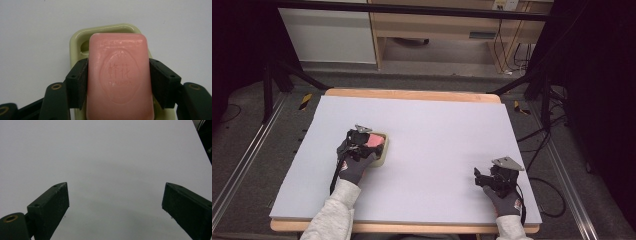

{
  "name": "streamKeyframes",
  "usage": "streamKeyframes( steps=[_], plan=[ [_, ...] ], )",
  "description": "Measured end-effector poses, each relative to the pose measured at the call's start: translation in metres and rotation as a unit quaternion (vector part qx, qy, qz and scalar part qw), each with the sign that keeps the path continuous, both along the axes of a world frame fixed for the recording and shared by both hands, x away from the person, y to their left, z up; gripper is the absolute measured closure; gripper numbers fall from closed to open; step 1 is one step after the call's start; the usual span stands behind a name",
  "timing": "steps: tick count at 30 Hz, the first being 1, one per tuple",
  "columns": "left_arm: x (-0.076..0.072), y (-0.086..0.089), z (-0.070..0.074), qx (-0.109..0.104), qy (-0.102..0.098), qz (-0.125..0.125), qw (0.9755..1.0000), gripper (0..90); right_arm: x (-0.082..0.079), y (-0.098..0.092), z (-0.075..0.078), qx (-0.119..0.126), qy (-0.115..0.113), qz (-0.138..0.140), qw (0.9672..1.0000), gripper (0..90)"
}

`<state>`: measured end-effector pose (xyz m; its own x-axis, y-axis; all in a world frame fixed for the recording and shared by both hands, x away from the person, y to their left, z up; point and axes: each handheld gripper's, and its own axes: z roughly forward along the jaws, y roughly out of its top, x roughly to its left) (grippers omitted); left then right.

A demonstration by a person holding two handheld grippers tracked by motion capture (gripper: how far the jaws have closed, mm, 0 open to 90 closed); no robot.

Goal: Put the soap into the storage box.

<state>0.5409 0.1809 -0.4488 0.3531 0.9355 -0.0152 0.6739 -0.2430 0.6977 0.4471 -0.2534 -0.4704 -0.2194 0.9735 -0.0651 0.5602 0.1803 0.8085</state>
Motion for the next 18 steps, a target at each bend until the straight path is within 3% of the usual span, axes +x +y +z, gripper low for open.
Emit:
streamKeyframes(
  steps=[4, 10, 18],
  plan=[
    [0.0, 0.0, -0.001, 0.002, 0.004, -0.001, 1.0, 37.0, 0.0, 0.0, 0.0, -0.001, 0.0, -0.001, 1.0, 7.5],
    [-0.001, 0.002, 0.002, -0.008, -0.007, -0.003, 0.9999, 36.9, 0.0, 0.0, 0.0, 0.0, 0.0, -0.001, 1.0, 7.5],
    [-0.013, 0.006, 0.025, -0.024, -0.045, -0.017, 0.9986, 34.9, 0.0, -0.001, 0.001, 0.001, -0.003, -0.004, 1.0, 7.1]
  ],
)
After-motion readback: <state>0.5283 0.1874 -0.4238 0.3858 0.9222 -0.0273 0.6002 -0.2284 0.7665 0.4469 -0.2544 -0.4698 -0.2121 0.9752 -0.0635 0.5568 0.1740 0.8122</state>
